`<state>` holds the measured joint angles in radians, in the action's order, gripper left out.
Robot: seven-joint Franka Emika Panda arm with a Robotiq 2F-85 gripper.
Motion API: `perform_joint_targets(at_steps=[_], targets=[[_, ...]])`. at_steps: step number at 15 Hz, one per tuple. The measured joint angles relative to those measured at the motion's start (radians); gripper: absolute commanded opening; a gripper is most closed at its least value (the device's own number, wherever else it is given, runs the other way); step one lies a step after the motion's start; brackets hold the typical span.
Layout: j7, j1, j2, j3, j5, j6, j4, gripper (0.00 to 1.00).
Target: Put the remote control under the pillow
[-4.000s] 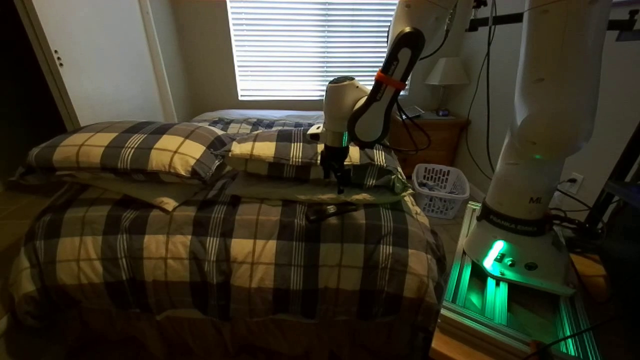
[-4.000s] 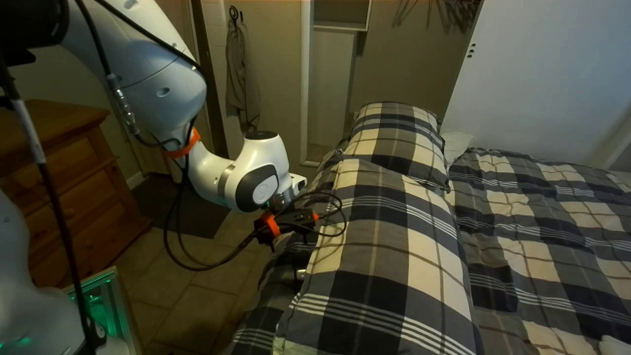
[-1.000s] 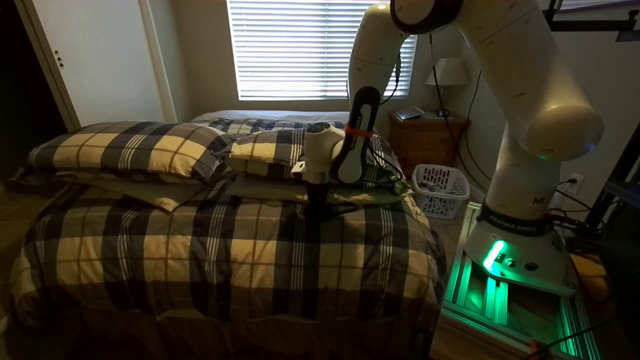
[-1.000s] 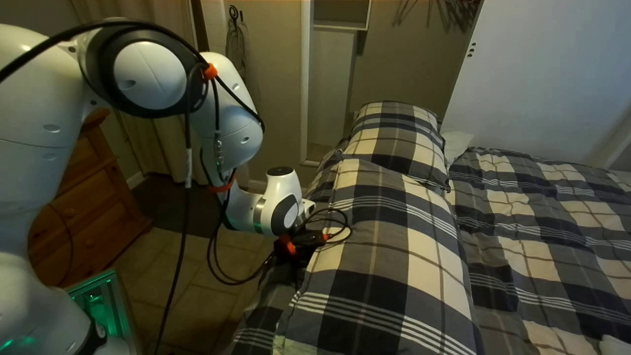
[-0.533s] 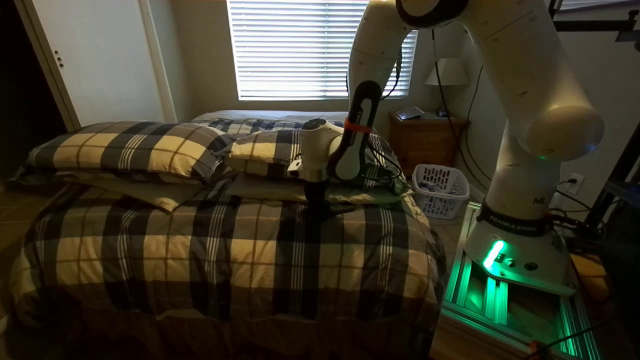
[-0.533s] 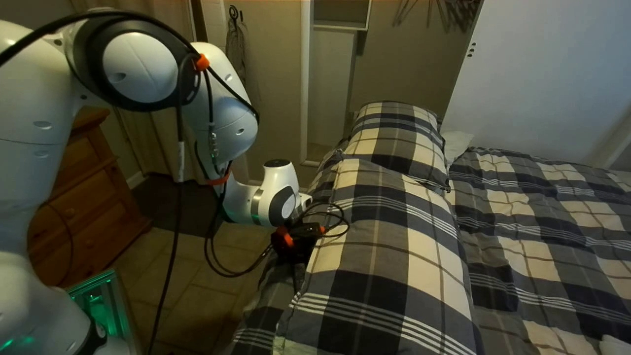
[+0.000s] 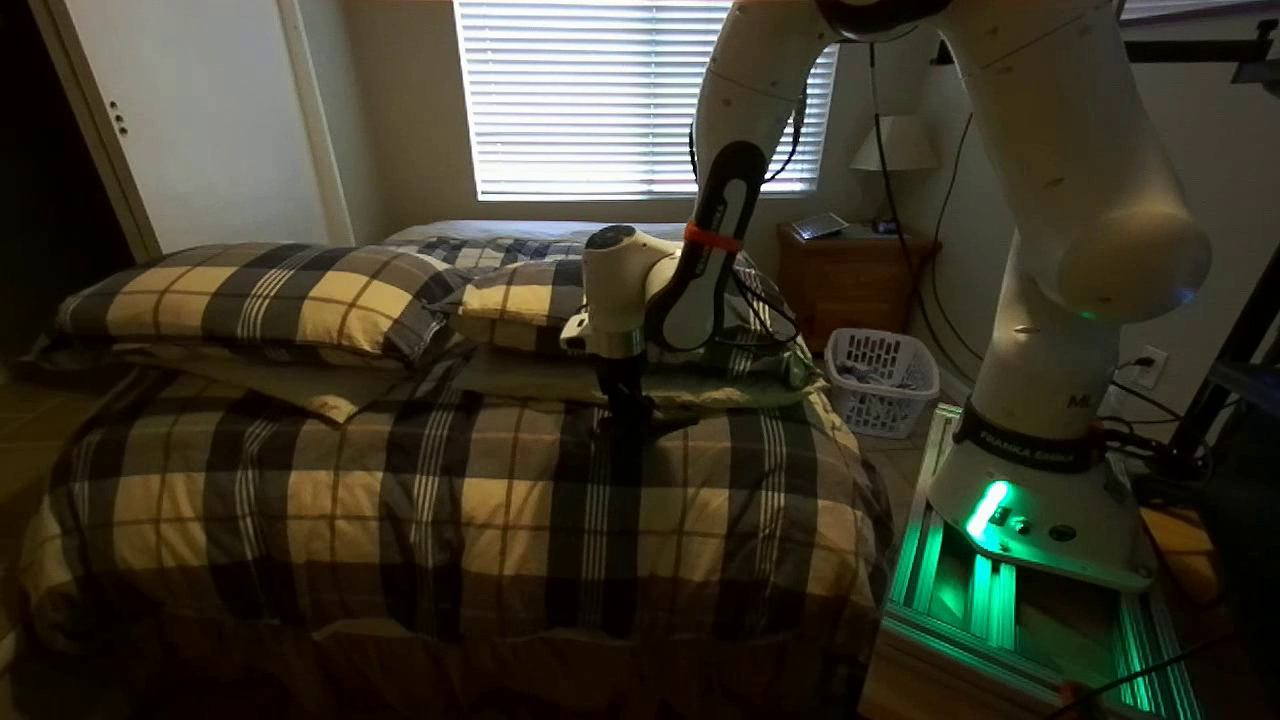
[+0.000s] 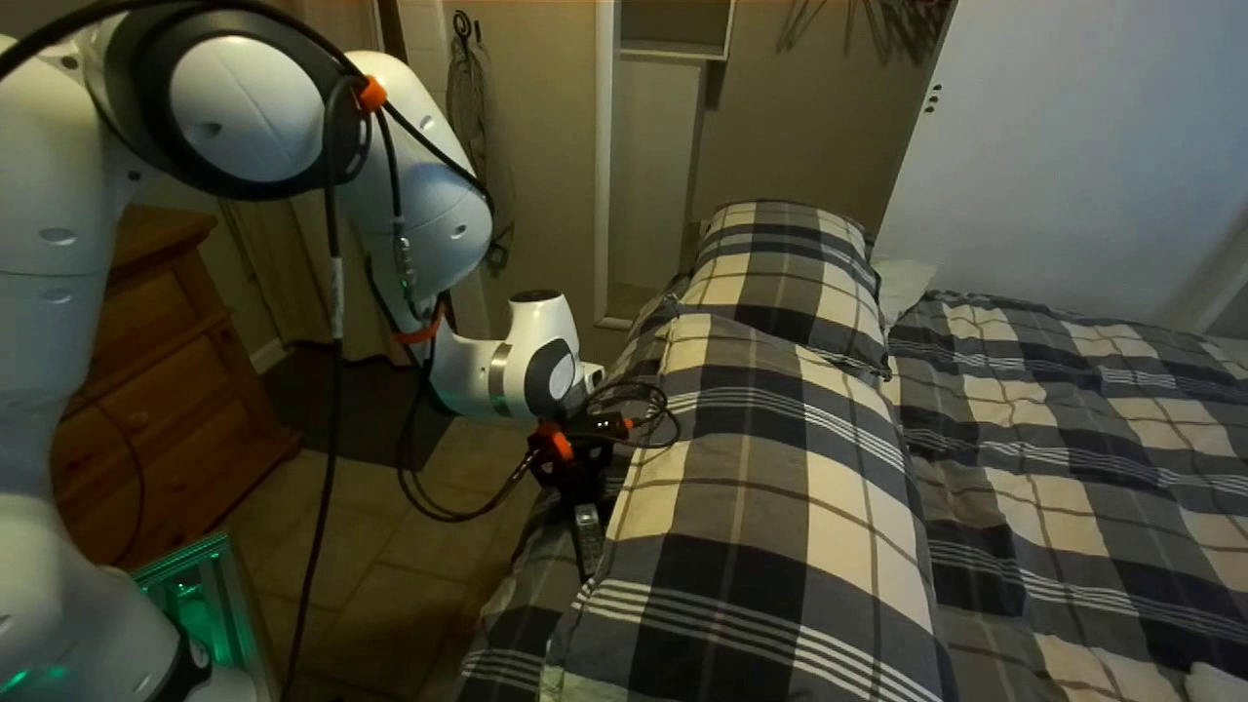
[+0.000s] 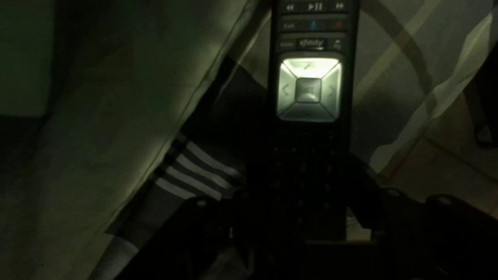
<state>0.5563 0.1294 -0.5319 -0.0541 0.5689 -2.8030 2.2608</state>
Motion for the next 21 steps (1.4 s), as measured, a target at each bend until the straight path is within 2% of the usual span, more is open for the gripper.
perform_joint_targets(at_steps=[3,4,7,8,16,21], targets=[[-0.002,0.008,0.013,-0.002,0.061,0.049,-0.002,0.31],[-0.004,0.011,0.017,-0.002,0.086,0.066,-0.002,0.73],[-0.005,0.005,0.019,0.006,0.107,0.091,-0.002,0.95],[-0.003,-0.003,0.018,0.009,0.107,0.091,-0.002,0.99],[0.078,-0.14,0.0,0.053,0.098,0.091,0.001,1.0],[0.117,-0.182,-0.036,0.087,0.081,0.069,0.001,1.0]])
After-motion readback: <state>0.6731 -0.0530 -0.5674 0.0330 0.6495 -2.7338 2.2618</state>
